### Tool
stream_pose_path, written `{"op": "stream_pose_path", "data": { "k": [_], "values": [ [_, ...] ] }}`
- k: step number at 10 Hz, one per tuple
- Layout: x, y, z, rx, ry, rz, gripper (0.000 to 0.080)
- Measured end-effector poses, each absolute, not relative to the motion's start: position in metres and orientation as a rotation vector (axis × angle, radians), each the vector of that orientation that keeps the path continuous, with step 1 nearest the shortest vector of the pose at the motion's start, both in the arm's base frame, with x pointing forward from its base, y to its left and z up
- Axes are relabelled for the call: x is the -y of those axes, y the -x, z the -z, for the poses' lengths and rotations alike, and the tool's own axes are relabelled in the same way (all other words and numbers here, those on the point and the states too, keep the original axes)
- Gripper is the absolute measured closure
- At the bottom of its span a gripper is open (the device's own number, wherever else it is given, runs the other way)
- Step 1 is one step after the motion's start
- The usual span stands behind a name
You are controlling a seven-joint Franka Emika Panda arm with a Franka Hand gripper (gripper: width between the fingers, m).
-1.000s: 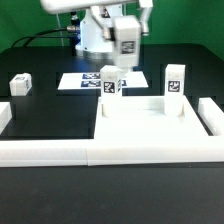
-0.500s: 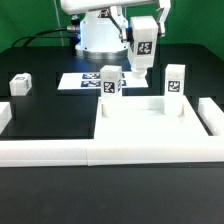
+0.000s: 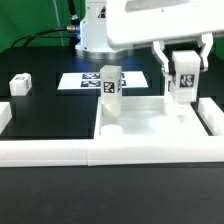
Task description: Assemble square table
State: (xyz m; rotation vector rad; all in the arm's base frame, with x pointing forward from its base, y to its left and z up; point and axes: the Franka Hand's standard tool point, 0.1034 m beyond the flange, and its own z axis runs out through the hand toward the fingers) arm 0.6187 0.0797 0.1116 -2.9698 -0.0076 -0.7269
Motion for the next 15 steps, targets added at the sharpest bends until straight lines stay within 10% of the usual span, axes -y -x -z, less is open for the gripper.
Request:
{"op": "stream_pose_path", "data": {
  "k": [15],
  "values": [
    [-0.092, -0.622, -0.081, 0.016, 2.962, 0.813, 0.0507]
  ]
}}
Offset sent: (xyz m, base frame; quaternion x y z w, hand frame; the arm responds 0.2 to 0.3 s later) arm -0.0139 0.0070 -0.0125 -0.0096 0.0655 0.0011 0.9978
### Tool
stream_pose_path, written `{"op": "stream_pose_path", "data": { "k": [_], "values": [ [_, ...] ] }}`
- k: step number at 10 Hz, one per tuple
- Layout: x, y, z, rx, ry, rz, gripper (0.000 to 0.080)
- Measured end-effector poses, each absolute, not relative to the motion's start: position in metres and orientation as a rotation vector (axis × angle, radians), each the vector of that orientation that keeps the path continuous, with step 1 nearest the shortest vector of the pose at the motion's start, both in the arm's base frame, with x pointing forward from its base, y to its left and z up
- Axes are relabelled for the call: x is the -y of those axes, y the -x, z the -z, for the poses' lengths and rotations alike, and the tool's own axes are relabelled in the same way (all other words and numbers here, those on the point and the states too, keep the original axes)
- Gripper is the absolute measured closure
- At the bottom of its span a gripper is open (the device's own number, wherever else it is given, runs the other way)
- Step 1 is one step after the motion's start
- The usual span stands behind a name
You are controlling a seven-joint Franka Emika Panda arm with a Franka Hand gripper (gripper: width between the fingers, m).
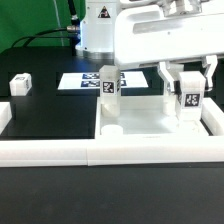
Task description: Assemble square table
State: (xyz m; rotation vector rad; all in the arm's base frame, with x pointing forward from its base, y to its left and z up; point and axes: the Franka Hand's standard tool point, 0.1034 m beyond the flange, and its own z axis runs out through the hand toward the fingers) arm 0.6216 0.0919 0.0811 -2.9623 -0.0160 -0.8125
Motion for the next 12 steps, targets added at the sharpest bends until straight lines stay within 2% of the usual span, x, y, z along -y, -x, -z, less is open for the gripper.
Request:
{"op": "stream_pose_path", "data": {
  "k": [7, 9, 10, 12],
  "values": [
    [-0.0896, -0.6253, -0.0788, 0.012, 2.955, 0.883, 0.0507],
    [-0.0896, -0.6253, -0.0787, 0.012, 2.955, 0.883, 0.0197],
    [-0.0896, -0.6253, -0.0787, 0.011, 2.955, 0.883, 0.0165],
    [-0.0895, -0.6253, -0.0787, 0.011, 2.955, 0.883, 0.0153]
  ]
}}
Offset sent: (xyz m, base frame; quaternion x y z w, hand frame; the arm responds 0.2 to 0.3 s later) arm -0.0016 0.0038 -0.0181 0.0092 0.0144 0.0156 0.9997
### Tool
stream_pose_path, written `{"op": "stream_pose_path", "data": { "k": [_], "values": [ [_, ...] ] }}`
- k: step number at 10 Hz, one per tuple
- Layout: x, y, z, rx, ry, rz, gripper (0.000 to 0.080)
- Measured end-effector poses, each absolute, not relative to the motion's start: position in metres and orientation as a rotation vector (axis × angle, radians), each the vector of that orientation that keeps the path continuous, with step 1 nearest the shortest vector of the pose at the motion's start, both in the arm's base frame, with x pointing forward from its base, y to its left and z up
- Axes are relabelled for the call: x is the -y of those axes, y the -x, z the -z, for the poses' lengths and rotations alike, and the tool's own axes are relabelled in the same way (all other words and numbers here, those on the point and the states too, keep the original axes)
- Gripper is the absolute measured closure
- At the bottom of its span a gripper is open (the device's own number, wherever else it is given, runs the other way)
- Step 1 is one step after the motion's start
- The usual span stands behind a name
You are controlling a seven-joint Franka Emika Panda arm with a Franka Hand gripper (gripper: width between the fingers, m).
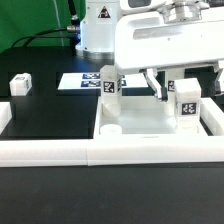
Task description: Assemble square table
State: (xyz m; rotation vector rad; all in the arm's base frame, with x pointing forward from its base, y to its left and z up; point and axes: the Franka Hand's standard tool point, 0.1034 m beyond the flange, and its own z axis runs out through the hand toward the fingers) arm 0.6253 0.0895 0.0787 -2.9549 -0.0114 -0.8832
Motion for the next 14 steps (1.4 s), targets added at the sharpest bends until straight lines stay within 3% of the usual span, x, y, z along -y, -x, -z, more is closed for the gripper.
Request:
{"op": "stream_pose_path", "data": {
  "k": [3, 6, 7, 11, 13, 14],
  "values": [
    [-0.089, -0.626, -0.079, 0.011, 2.955, 0.883, 0.0150],
    [-0.079, -0.645, -0.107, -0.011, 2.968, 0.708, 0.0150],
    [-0.079, -0.643, -0.099, -0.019, 2.972, 0.669, 0.0150],
    [-0.095, -0.631, -0.082, -0.082, 2.958, 0.071, 0.0150],
    [-0.081, -0.623, -0.068, -0.043, 2.950, -0.111, 0.0150],
    [-0.083, -0.620, -0.070, -0.050, 2.934, -0.262, 0.0150]
  ]
}}
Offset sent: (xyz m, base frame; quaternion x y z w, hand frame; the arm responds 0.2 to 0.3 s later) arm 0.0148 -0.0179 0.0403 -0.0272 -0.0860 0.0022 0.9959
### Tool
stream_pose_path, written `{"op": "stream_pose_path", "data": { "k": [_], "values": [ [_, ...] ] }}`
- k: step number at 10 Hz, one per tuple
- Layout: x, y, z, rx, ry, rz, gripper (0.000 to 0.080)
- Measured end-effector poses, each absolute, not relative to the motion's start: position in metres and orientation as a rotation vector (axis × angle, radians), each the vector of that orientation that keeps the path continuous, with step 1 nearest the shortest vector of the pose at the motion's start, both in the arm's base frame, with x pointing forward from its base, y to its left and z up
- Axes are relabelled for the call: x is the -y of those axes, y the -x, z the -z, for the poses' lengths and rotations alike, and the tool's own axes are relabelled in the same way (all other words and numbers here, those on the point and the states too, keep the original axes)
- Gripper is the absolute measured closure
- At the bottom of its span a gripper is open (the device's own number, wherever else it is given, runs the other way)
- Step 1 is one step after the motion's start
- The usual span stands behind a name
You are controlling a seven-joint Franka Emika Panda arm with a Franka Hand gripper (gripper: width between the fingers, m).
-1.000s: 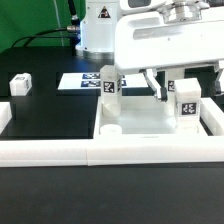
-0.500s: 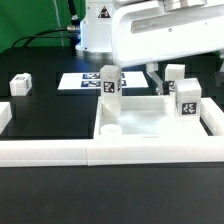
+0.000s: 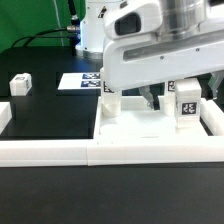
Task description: Assemble square table
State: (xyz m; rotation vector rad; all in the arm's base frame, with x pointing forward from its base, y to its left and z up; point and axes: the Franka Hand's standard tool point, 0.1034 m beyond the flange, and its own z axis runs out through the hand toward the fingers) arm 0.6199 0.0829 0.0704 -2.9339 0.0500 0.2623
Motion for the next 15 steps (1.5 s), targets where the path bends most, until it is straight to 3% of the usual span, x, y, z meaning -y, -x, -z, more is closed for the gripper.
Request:
{"op": "stream_pose_path", "data": {
  "k": [7, 9, 10, 15],
  "values": [
    [-0.084, -0.636, -0.072, -0.259, 2.970, -0.256, 0.0150],
    [-0.084, -0.636, -0.072, -0.269, 2.969, -0.257, 0.0422],
    [-0.085, -0.636, -0.072, -0.446, 2.952, -0.271, 0.0513],
    [-0.093, -0.637, -0.071, -1.098, 2.814, -0.236, 0.0512]
  ]
}}
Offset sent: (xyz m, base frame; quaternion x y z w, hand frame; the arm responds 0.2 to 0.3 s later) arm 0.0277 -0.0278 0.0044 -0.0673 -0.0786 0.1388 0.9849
